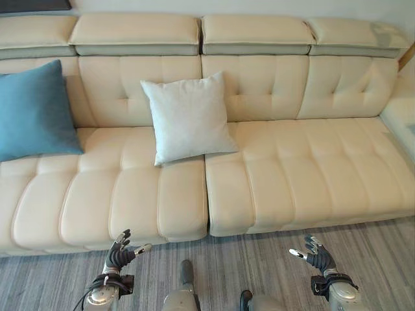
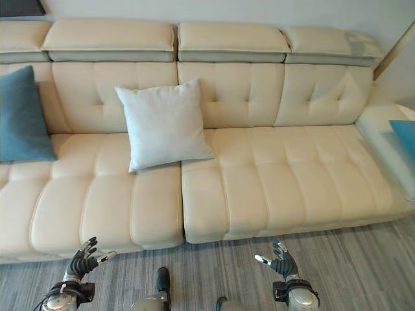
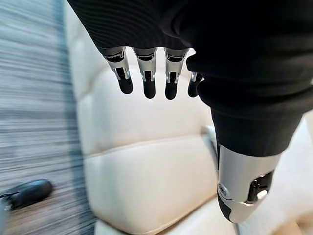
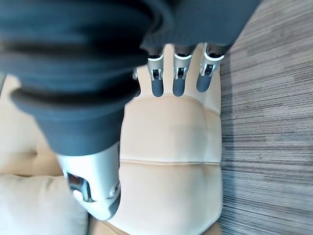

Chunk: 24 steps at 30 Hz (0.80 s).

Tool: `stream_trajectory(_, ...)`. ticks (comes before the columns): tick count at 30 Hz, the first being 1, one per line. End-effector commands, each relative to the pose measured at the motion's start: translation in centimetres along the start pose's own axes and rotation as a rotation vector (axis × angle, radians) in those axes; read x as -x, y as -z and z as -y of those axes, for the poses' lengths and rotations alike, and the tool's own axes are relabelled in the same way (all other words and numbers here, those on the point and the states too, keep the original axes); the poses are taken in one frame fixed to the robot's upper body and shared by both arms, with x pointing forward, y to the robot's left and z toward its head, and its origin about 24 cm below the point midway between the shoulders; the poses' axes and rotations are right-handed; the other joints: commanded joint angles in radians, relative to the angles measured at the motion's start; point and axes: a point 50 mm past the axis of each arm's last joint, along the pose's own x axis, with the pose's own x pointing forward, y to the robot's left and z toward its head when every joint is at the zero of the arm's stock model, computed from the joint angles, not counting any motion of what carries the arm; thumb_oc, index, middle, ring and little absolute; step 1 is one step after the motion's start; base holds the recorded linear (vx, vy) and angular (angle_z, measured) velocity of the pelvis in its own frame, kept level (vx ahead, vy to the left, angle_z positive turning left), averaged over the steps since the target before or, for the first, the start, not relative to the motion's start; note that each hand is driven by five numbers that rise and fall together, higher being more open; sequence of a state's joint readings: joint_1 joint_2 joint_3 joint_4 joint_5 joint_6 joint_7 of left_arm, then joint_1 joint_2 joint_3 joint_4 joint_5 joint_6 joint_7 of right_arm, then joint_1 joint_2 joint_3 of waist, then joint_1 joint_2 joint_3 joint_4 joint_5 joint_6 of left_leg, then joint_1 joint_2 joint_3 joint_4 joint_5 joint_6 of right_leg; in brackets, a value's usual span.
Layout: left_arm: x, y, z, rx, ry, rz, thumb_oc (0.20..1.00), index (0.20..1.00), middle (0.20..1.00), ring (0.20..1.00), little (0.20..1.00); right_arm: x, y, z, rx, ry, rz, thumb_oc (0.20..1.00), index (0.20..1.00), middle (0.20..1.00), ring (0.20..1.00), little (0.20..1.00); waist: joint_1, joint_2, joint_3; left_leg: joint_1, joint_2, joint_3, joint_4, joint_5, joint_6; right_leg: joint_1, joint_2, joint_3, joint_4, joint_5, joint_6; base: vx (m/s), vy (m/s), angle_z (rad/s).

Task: Pick up all the scattered cushions and arrange them neatly on the sofa.

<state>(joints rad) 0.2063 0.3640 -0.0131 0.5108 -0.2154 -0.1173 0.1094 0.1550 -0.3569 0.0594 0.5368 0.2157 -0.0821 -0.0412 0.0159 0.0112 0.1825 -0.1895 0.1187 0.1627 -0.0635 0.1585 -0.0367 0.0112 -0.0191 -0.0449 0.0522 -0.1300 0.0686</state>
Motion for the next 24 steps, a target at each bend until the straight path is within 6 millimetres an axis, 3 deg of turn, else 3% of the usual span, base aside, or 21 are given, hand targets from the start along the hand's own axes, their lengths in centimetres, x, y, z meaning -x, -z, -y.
stream_trajectory(1, -1.0, -2.8, -1.0, -0.057, -0.024, 0.117, 1.000, 1.000, 1.000, 1.000, 1.000, -0.5, -2.9, 0.8, 0.031, 0.042, 0.130, 1.000, 1.000, 1.000, 1.000, 1.000, -0.010, -0.058, -0.002, -0.063, -0.042, 0.004, 0.023, 0.017, -0.069, -0.004, 0.016, 0.029, -0.032, 0.015, 0.003, -0.45, -0.134, 0.39)
stream_trajectory(3, -1.0, -2.6, 0.0, -0.075, 0.015, 0.113, 1.000, 1.000, 1.000, 1.000, 1.000, -0.6, -3.2, 1.3, 0.049, 0.054, 0.135, 1.000, 1.000, 1.000, 1.000, 1.000, -0.025, -0.061, 0.022, -0.065, -0.059, -0.024, 0.080, -0.033, -0.060, -0.017, 0.004, 0.008, -0.052, 0.045, 0.003, -0.38, -0.079, 0.34)
stream_trajectory(4, -1.0, -2.6, 0.0, -0.075, 0.015, 0.114, 1.000, 1.000, 1.000, 1.000, 1.000, -0.6, -3.3, 1.3, 0.049, 0.054, 0.136, 1.000, 1.000, 1.000, 1.000, 1.000, -0.025, -0.059, 0.021, -0.069, -0.058, -0.025, 0.081, -0.032, -0.061, -0.019, 0.006, 0.008, -0.053, 0.048, 0.003, -0.20, -0.021, 0.12)
stream_trajectory(8, -0.6, -1.8, 0.2, -0.071, 0.031, 0.088, 1.000, 1.000, 1.000, 1.000, 1.000, -0.2, -2.6, 1.5, 0.064, 0.045, 0.113, 1.000, 1.000, 1.000, 1.000, 1.000, -0.051, -0.076, 0.007, 0.021, -0.088, -0.086, 0.132, -0.144, -0.040, -0.050, -0.021, 0.003, -0.060, 0.093, 0.012, -0.14, -0.007, 0.03)
stream_trajectory(11, -0.5, -1.6, 0.7, -0.067, 0.049, 0.076, 1.000, 1.000, 1.000, 1.000, 1.000, -0.1, -2.1, 1.3, 0.060, 0.042, 0.099, 1.000, 1.000, 1.000, 1.000, 1.000, -0.077, -0.061, -0.018, 0.074, -0.094, -0.106, 0.089, -0.154, -0.032, -0.057, -0.006, 0.017, -0.077, 0.100, 0.015, -0.01, 0.020, -0.09)
stream_trajectory(18, -0.4, -1.4, 1.1, -0.084, 0.078, 0.067, 1.000, 1.000, 1.000, 1.000, 1.000, 0.5, -1.1, 1.5, 0.002, 0.065, 0.069, 1.000, 1.000, 1.000, 1.000, 1.000, -0.114, -0.046, -0.043, 0.141, -0.098, -0.060, 0.022, -0.158, -0.018, -0.050, 0.000, 0.063, -0.079, 0.111, 0.022, 0.04, 0.046, -0.29)
stream_trajectory(21, -0.3, -1.1, 1.5, -0.076, 0.095, 0.051, 1.000, 1.000, 1.000, 1.000, 1.000, 0.5, -0.8, 1.7, -0.050, 0.091, 0.060, 1.000, 1.000, 1.000, 1.000, 1.000, -0.137, -0.043, -0.039, 0.162, -0.098, -0.028, 0.019, -0.172, -0.009, -0.059, 0.006, 0.113, -0.064, 0.119, 0.028, 0.03, 0.085, -0.28)
stream_trajectory(24, -0.3, -1.0, 1.9, -0.083, 0.109, 0.041, 1.000, 1.000, 1.000, 1.000, 1.000, 0.2, -1.5, 1.3, -0.095, 0.103, 0.084, 1.000, 1.000, 1.000, 1.000, 1.000, -0.174, -0.045, -0.029, 0.184, -0.088, 0.061, 0.036, -0.208, 0.009, -0.097, 0.032, 0.210, -0.035, 0.135, 0.046, 0.00, 0.076, -0.90)
